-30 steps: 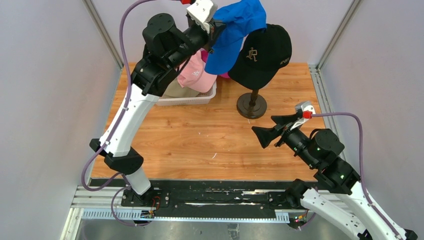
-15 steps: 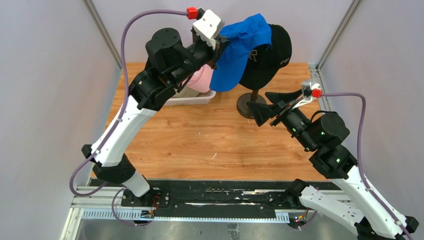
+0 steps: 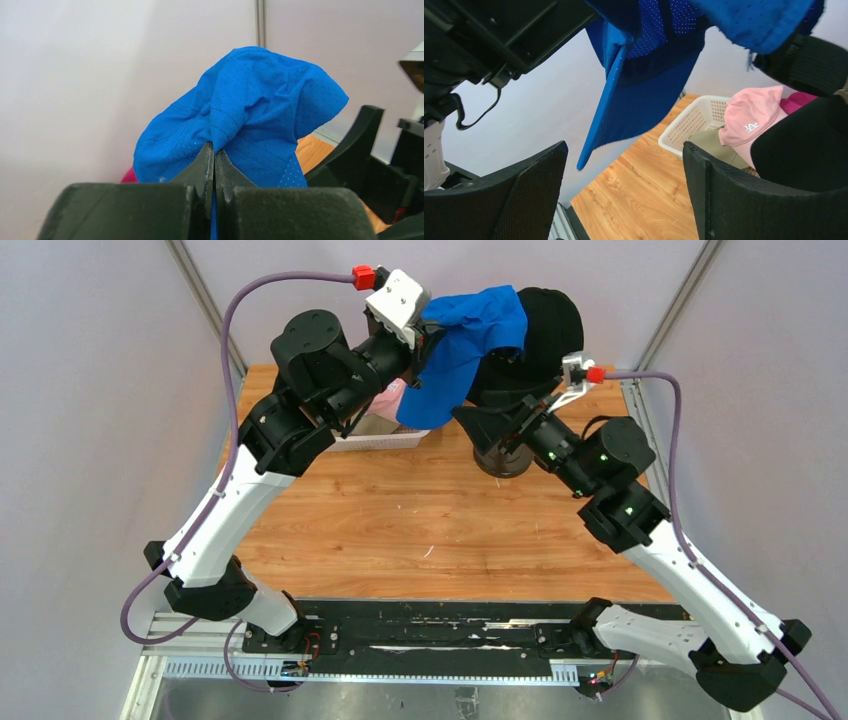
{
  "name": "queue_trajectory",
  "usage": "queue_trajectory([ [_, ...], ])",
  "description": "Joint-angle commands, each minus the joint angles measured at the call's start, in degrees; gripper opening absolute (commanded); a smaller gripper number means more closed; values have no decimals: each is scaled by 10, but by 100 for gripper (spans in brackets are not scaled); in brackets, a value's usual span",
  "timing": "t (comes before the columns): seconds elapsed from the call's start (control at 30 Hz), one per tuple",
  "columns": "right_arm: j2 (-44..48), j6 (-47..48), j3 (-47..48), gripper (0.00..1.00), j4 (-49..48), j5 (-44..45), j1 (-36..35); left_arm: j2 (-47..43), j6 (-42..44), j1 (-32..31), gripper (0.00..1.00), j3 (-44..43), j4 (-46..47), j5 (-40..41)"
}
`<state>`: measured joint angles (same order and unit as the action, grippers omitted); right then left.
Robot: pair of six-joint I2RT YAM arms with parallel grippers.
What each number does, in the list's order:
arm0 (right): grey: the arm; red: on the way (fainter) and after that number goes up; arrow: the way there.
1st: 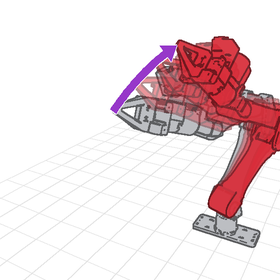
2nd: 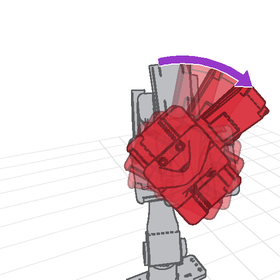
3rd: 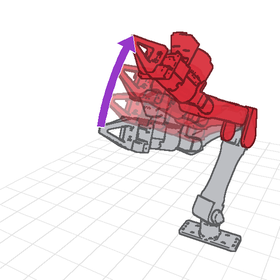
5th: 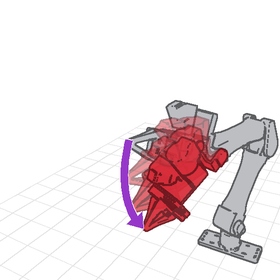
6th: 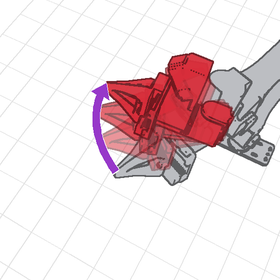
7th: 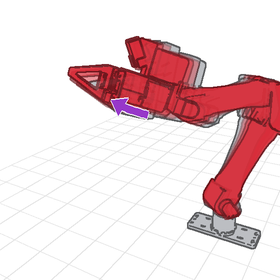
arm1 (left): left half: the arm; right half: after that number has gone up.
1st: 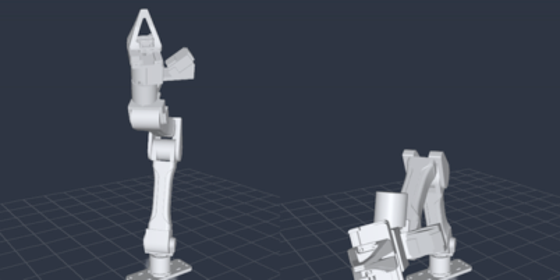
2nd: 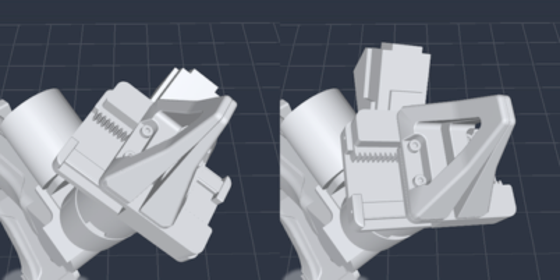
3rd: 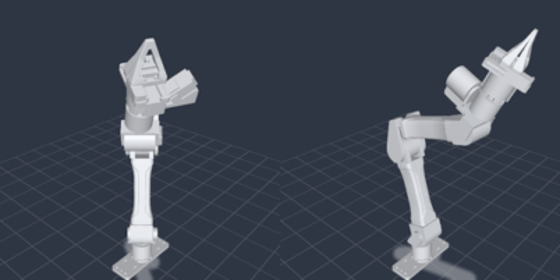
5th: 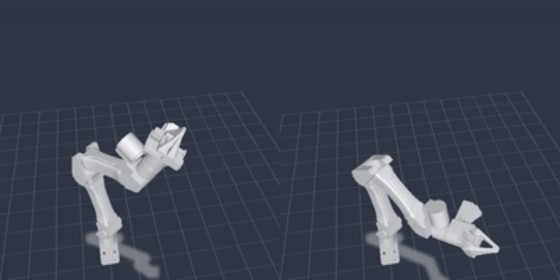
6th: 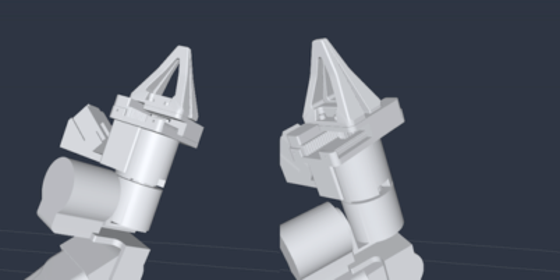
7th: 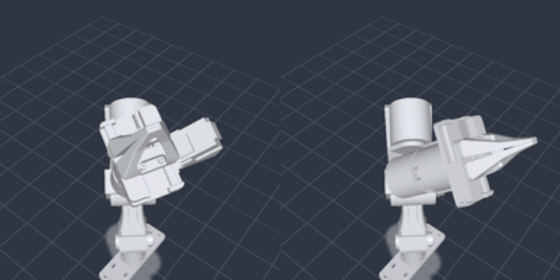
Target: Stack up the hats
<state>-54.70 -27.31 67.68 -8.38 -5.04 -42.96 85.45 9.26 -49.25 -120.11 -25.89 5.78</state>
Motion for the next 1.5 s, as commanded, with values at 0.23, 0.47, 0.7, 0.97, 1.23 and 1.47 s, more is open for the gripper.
queue_trajectory([
  [0.23,-56,-46,53,78,-69,-51,3,-12,14,-13,0,3,4,19],
  [0.47,-70,-41,77,67,-60,-48,3,-10,26,-17,0,4,-13,23],
  [0.7,-90,-41,100,45,-49,-50,5,-11,37,-23,0,3,-24,23],
  [0.97,-95,-49,103,1,-43,-40,6,-20,48,-29,0,-3,-32,28],
  [1.23,-98,-30,118,0,-67,-70,9,-39,57,-33,6,-6,-30,67],
  [1.47,-108,-16,158,0,-70,-97,15,-85,76,-33,68,3,-3,157],
])
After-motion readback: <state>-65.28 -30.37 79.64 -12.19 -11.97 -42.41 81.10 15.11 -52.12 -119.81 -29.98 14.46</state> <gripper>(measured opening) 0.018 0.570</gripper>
